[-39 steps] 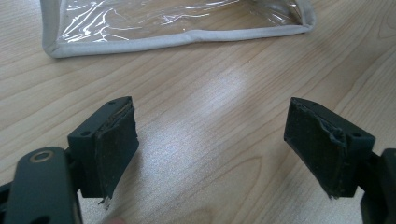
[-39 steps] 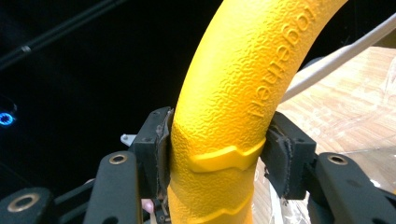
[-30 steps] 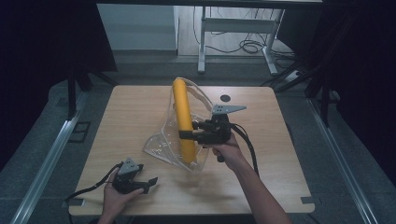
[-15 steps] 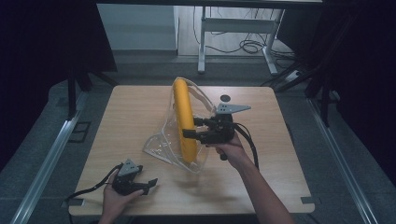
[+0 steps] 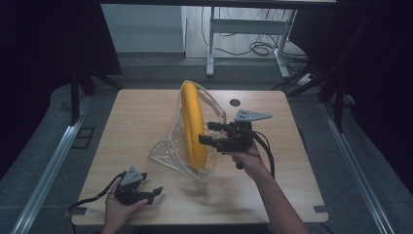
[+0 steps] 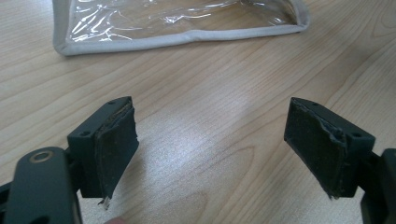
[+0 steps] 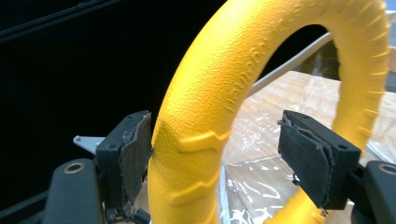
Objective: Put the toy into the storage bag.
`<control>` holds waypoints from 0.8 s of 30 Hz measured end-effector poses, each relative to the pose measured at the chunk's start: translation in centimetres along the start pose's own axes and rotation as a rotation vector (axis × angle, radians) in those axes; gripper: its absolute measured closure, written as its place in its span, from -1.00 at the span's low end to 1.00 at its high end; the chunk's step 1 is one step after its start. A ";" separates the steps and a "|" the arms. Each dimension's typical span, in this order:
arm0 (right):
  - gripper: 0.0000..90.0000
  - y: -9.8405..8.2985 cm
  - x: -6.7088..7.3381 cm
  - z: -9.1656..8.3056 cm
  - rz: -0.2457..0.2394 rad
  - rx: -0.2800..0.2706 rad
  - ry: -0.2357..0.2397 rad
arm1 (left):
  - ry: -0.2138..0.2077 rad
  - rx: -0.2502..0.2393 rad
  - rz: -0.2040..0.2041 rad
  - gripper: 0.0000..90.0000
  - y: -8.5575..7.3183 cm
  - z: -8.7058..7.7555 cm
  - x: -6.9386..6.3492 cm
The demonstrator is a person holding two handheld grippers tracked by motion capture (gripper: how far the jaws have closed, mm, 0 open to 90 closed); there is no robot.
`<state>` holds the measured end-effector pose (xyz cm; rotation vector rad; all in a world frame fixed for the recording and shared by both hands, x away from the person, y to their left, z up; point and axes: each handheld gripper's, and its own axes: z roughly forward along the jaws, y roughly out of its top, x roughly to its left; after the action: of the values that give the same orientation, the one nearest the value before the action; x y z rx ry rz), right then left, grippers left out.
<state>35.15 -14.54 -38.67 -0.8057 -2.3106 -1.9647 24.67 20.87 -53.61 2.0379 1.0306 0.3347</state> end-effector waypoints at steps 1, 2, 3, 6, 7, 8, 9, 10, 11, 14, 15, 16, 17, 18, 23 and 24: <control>-0.44 0.0 0.0 -0.2 0.000 0.000 -0.007 | 0.001 -0.002 0.000 -0.62 0.0 0.0 0.0; -0.45 0.0 -0.1 -0.5 0.004 0.001 -0.011 | 0.000 -0.004 -0.002 -0.62 0.1 0.0 0.0; -0.45 0.0 -0.2 -0.7 0.003 0.001 -0.018 | 0.000 -0.004 -0.004 -0.62 0.1 0.0 0.1; -0.47 -0.2 -0.6 -1.5 0.009 -0.005 -0.030 | -0.001 0.000 -0.002 -0.62 0.1 0.1 0.1; -0.47 -0.2 -0.7 -1.8 0.016 -0.007 -0.032 | 0.000 0.003 -0.001 -0.62 0.1 0.2 0.2; -0.47 -0.3 -0.8 -2.1 0.015 -0.012 -0.034 | -0.001 0.004 0.001 -0.62 0.1 0.2 0.2; -0.47 -0.3 -0.9 -2.3 0.015 -0.015 -0.035 | -0.002 0.005 0.001 -0.62 0.1 0.2 0.2; -0.47 -0.4 -1.1 -2.6 0.020 -0.018 -0.037 | -0.001 0.003 0.001 -0.62 0.1 0.2 0.2; -0.47 -0.5 -1.2 -2.9 0.023 -0.021 -0.039 | -0.001 0.004 0.001 -0.62 0.1 0.2 0.2; -0.47 -0.8 -1.5 -3.6 0.029 -0.023 -0.058 | 0.000 0.003 0.003 -0.62 0.1 0.2 0.2; -0.47 -0.8 -1.6 -3.8 0.031 -0.023 -0.062 | -0.001 0.003 0.003 -0.62 0.1 0.2 0.2; -0.47 -0.9 -1.6 -4.0 0.032 -0.024 -0.067 | -0.001 0.003 0.003 -0.62 0.1 0.1 0.2; -0.47 -1.0 -1.7 -4.1 0.030 -0.025 -0.075 | -0.001 0.002 0.001 -0.62 0.1 0.1 0.2; -0.47 -1.0 -1.8 -4.3 0.031 -0.024 -0.083 | -0.001 0.002 0.001 -0.62 0.1 0.1 0.2; -0.46 -1.4 -2.3 -5.1 0.028 -0.023 -0.122 | 0.000 0.005 0.001 -0.62 0.1 0.2 0.2; -0.46 -1.5 -2.5 -5.2 0.031 -0.023 -0.130 | -0.001 0.006 0.002 -0.62 0.1 0.2 0.2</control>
<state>35.02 -20.44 -39.75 -0.9934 -2.3317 -1.9872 24.95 20.84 -53.70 2.0442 1.0303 0.3322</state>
